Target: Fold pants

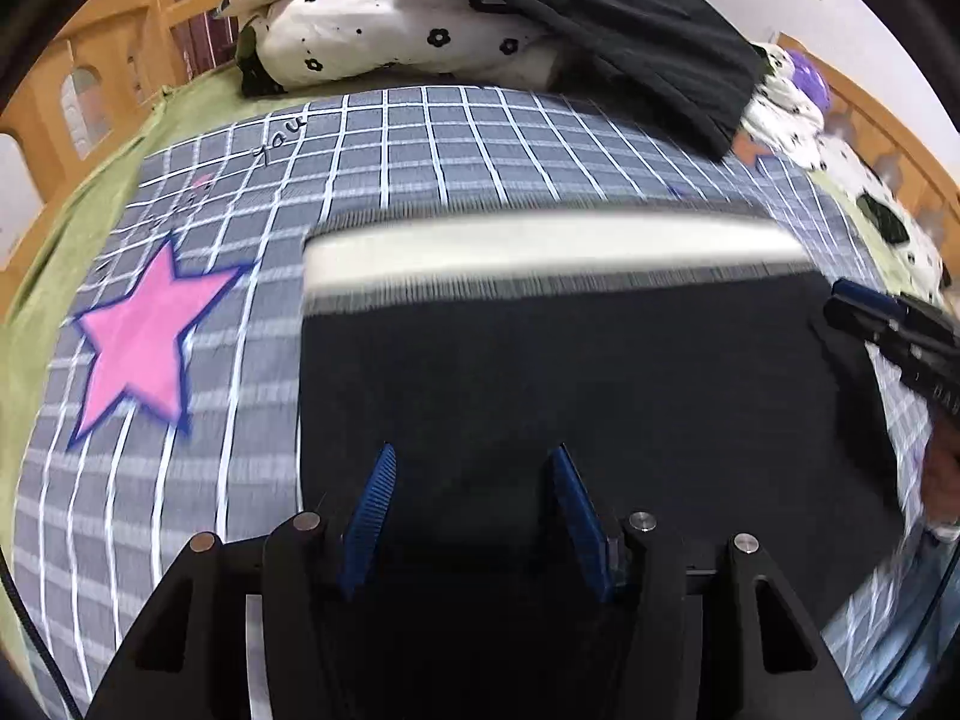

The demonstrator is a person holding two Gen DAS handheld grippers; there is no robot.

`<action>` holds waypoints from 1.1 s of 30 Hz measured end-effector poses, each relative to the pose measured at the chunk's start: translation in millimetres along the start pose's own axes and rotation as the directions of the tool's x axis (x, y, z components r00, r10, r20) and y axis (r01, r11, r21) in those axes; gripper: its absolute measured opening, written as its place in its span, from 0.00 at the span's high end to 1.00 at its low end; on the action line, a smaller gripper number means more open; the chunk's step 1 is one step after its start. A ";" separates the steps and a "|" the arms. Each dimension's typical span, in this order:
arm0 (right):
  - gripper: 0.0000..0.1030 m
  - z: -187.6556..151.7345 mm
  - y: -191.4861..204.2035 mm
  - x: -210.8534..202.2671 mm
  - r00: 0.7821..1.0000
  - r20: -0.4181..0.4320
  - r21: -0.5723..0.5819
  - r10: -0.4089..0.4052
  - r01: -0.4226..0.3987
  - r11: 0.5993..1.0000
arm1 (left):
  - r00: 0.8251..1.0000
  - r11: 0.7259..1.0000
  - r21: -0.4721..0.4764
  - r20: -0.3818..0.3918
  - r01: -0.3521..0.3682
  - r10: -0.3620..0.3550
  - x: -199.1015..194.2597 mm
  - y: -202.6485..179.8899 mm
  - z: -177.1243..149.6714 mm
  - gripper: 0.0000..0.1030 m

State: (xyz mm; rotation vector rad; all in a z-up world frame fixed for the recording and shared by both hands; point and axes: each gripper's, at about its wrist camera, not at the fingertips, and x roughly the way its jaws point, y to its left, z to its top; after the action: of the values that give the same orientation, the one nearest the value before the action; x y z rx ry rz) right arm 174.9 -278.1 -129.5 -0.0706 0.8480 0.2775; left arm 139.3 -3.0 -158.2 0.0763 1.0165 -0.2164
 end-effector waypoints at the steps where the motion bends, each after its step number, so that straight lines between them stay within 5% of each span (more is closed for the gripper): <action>1: 0.63 -6.2 2.5 -4.6 1.000 -0.005 0.006 0.008 -0.007 1.000 | 1.000 1.000 0.013 0.001 0.007 -0.007 -8.0 -2.8 -14.6 0.49; 11: 0.62 -91.9 31.2 -59.8 0.999 -0.032 0.013 -0.038 0.038 0.999 | 0.992 0.996 0.035 0.096 0.077 -0.080 -83.4 -8.0 -128.9 0.43; 17: 0.62 -106.5 24.4 -71.8 0.999 -0.039 0.085 -0.005 0.008 0.996 | 0.996 0.982 0.169 0.033 -0.087 0.082 -75.5 -15.1 -152.8 0.43; 21: 0.62 -107.0 21.3 -71.0 0.999 -0.034 0.098 -0.007 0.010 0.995 | 0.982 0.957 0.227 0.079 -0.184 0.170 -66.3 -23.1 -155.4 0.43; 25: 0.62 -107.7 18.4 -65.7 0.999 -0.041 0.112 -0.014 0.019 0.994 | 0.970 0.965 0.170 0.172 -0.198 0.169 -78.7 -25.0 -144.5 0.78; 27: 0.62 -108.0 15.9 -63.3 0.999 -0.048 0.127 -0.010 0.016 0.992 | 0.972 0.991 0.071 0.213 -0.113 0.096 -88.6 -11.5 -144.2 0.81; 30: 0.59 -110.4 14.3 -60.9 0.999 -0.051 0.142 -0.006 0.013 0.990 | 0.991 0.998 -0.018 0.122 -0.056 0.058 -63.1 5.4 -154.1 0.81; 33: 0.59 -116.2 16.6 -51.7 0.997 -0.081 0.134 -0.007 0.018 0.991 | 0.990 0.997 -0.079 0.141 -0.003 0.014 -69.4 14.1 -160.8 0.79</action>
State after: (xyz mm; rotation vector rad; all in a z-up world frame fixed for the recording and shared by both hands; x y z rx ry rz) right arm 53.0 -293.1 -166.9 0.0395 0.9434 0.2056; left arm -27.1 47.1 -184.4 -0.0058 0.8817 -0.1711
